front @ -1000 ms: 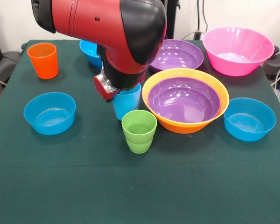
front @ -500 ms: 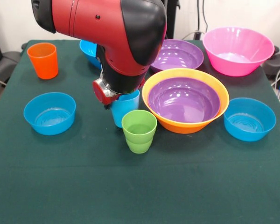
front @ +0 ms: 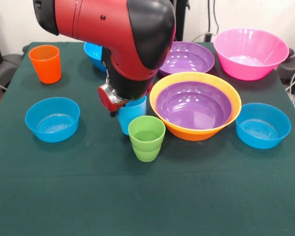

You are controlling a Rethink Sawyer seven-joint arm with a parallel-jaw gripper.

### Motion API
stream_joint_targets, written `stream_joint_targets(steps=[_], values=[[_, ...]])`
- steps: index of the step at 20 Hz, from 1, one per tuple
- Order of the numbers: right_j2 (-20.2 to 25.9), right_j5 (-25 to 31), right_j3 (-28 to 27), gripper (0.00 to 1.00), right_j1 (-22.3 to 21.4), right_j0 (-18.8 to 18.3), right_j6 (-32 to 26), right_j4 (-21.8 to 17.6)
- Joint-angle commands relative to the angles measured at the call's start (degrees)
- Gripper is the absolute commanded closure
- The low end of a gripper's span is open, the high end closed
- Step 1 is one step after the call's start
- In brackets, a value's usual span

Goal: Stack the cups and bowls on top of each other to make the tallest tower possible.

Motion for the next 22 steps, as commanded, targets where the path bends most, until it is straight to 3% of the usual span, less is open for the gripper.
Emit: stream_joint_targets(steps=[1, 11, 15, 22], values=[[4.89, -1.45, -0.17, 1.00, 1.07, 0.20, 9.60, 1.92], [3.33, 2.05, 2.20, 1.00, 0.78, 0.95, 10.19, 2.07], [2.79, 1.03, 4.78, 1.00, -0.09, 0.90, 10.25, 1.93], [1.81, 2.27, 3.70, 1.00, 0.51, 1.45, 10.52, 1.82]])
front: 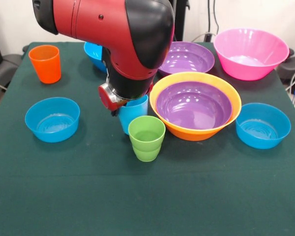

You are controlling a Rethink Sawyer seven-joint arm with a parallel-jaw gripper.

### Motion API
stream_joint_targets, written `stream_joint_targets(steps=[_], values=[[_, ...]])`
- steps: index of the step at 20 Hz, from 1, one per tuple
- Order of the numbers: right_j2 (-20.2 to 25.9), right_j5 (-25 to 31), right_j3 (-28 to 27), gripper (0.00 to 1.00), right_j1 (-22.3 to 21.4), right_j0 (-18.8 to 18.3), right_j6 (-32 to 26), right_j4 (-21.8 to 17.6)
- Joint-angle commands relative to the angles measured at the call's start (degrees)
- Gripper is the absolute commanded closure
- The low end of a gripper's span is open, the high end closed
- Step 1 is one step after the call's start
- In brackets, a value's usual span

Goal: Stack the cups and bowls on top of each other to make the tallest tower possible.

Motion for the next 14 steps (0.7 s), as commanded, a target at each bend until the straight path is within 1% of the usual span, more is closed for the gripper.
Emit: stream_joint_targets(steps=[1, 3, 6, 10, 14], values=[[2.22, 2.72, 3.29, 1.00, 0.41, 1.37, 10.36, 0.24], [1.91, 4.35, 2.83, 1.00, 0.63, 1.58, 10.02, 0.15], [1.97, 4.75, 2.49, 1.00, 1.32, 1.77, 10.04, 0.37], [2.40, 4.33, 2.89, 1.00, 1.37, 1.63, 9.93, 0.93], [3.61, 3.09, 4.42, 1.00, 1.08, 0.92, 9.69, 2.26]])
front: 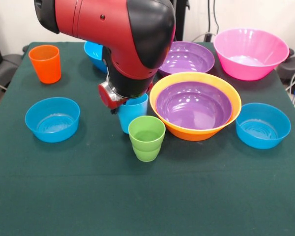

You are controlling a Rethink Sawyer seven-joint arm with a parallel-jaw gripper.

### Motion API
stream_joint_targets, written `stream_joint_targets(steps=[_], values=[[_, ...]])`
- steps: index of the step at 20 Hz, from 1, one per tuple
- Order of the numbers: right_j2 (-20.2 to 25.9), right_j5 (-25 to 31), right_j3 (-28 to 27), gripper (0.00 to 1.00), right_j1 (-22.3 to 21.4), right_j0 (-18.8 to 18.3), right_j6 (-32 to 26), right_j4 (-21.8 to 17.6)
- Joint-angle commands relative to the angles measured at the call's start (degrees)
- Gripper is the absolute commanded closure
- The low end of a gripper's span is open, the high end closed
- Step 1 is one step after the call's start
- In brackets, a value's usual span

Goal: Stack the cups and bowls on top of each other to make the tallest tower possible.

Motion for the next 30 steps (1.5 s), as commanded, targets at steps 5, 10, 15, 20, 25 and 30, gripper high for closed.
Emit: stream_joint_targets(steps=[5, 10, 15, 20, 25, 30], values=[[5.23, 1.50, 5.22, 1.00, 0.75, -0.11, 8.98, 2.74], [6.08, -0.54, 6.02, 1.00, 0.72, -0.62, 8.38, 3.66], [5.30, 0.23, 5.01, 1.00, 1.06, -0.07, 8.10, 3.36], [4.71, 0.40, 4.46, 1.00, 1.34, 0.18, 8.05, 2.76], [3.95, 1.09, 3.54, 1.00, 1.44, 0.57, 7.79, 1.96], [3.62, 0.31, 3.41, 1.00, 1.06, 0.78, 7.68, 1.54]])
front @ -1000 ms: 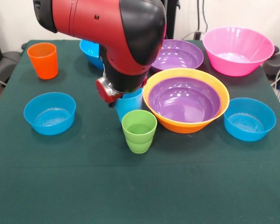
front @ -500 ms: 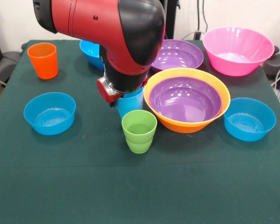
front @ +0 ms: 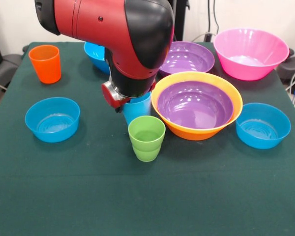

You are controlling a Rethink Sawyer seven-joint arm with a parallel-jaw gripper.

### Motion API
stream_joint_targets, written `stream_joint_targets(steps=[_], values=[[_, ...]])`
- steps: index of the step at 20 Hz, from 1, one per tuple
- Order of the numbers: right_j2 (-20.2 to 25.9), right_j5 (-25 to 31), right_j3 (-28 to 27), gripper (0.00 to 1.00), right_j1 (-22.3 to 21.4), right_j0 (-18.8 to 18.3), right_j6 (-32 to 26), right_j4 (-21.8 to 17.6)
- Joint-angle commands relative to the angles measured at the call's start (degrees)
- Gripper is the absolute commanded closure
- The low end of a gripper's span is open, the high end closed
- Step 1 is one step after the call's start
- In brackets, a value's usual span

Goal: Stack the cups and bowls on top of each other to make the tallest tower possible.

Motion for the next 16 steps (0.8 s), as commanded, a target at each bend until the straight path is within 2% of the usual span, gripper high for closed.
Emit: stream_joint_targets(steps=[1, 15, 16], values=[[3.50, 0.24, 2.01, 1.00, 1.00, 1.09, 7.67, -1.02], [3.15, -0.68, 2.54, 1.00, 0.83, 1.25, 7.83, -0.91], [3.17, -0.64, 2.53, 0.00, 0.83, 1.25, 7.72, -0.84]])
